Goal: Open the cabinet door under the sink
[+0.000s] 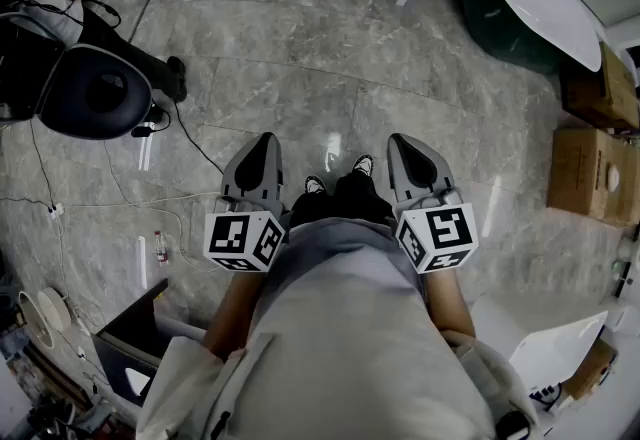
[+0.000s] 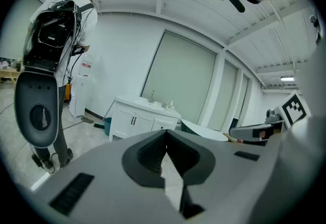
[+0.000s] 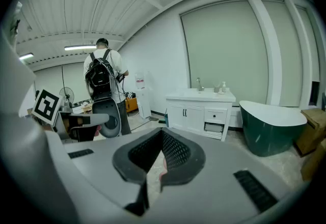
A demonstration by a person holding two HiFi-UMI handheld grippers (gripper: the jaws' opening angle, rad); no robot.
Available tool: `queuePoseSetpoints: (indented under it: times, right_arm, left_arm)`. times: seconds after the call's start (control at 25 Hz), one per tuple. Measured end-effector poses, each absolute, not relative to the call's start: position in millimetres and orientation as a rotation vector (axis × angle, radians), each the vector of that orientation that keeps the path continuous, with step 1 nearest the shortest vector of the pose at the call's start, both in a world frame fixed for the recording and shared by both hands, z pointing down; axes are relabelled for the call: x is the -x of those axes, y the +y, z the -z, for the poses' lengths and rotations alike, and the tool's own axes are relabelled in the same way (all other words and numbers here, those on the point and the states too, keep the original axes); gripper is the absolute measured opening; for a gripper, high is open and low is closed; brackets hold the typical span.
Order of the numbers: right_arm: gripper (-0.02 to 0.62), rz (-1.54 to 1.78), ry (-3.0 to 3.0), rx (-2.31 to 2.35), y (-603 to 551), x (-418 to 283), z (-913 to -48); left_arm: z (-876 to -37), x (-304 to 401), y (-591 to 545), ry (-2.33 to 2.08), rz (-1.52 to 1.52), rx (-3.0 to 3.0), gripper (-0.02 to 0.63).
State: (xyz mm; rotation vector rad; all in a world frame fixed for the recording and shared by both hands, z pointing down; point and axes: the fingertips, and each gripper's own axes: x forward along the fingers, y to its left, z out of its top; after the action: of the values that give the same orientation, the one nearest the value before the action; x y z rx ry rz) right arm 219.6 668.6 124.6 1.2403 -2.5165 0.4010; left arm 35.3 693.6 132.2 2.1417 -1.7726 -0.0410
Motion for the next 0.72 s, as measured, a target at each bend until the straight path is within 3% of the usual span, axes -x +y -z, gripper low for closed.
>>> queuePoseSetpoints:
  times: [0.72]
  right_arm:
    - [0.009,-0.488,-2.570,-1.176,651,-175,-119]
  left_arm:
    - [-125,-2,680,-1.789,0.054,-2.123,0.003]
